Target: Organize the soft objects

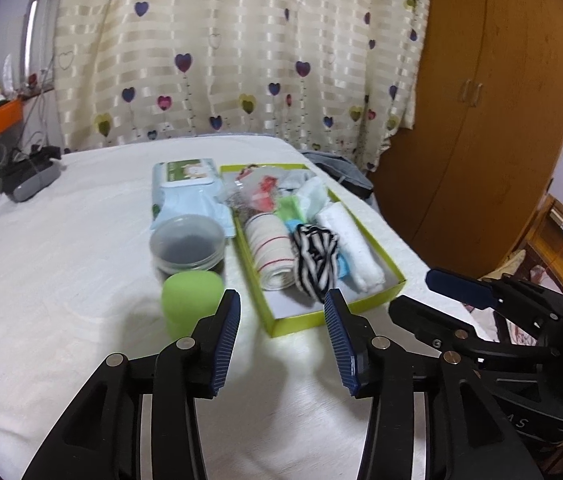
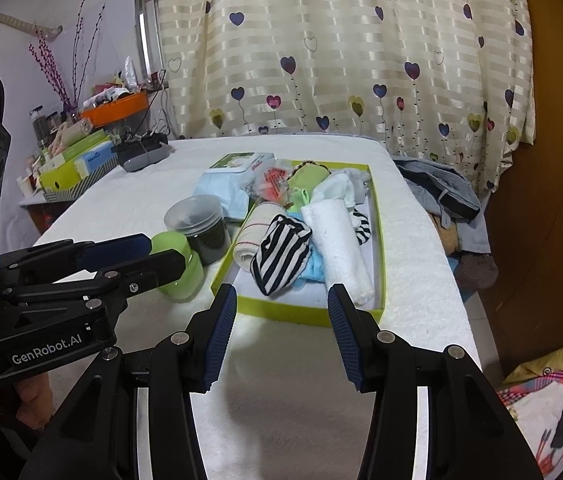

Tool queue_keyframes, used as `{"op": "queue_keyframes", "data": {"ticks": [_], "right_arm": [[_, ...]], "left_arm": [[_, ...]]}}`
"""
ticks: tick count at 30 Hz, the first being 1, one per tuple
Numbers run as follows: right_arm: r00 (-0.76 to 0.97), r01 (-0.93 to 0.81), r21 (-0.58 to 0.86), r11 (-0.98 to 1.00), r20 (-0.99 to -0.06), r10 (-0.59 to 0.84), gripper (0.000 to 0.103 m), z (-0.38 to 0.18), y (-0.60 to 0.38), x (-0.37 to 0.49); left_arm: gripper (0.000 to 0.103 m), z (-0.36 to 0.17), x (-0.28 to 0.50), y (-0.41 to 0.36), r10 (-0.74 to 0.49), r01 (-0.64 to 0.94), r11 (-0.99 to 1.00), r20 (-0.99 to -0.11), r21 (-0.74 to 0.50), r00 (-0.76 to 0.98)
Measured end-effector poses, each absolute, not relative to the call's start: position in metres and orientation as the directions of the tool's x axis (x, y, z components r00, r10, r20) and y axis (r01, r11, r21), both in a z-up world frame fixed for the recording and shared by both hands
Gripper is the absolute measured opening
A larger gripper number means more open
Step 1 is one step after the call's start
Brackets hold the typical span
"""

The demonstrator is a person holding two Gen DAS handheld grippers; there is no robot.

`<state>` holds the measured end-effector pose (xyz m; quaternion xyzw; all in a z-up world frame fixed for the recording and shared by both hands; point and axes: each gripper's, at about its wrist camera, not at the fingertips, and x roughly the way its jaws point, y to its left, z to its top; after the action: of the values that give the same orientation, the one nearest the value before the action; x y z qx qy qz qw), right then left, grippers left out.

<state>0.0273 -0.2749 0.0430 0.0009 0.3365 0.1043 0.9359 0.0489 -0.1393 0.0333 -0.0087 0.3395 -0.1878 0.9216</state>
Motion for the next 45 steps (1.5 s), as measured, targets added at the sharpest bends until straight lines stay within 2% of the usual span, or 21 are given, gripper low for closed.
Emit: {"op": "queue_keyframes", "data": {"ticks": [2,4,28,45], "right_arm": [[0.749,-0.200,0.069,0.977,-0.632,0.198,0.049,0.042,-0.272,0.026],[0.747,-0.205,0.066,0.977,-0.635,0.199,0.049,0.041,-0.269,0.026],[0.725,-0.235,0.065,0.970,-0.653,0.220,0.049,0.034,-0.255,0.018],[0.720,-0.238,0.067,0.969,-0.657,0.223,0.049,0.029,-0.249,0.012]], "left_arm": [[0.043,0.032,0.047,-0.136,-0.344,0.329,0.933,-0.626,-0.145,0.700],[0.049,0.030,0.046,-0.133,-0.328,0.311,0.940,-0.632,-0.143,0.702],[0.049,0.020,0.036,-0.119,-0.296,0.268,0.953,-0.642,-0.143,0.707],[0.049,0.014,0.031,-0.118,-0.237,0.231,0.968,-0.647,-0.096,0.725]]}}
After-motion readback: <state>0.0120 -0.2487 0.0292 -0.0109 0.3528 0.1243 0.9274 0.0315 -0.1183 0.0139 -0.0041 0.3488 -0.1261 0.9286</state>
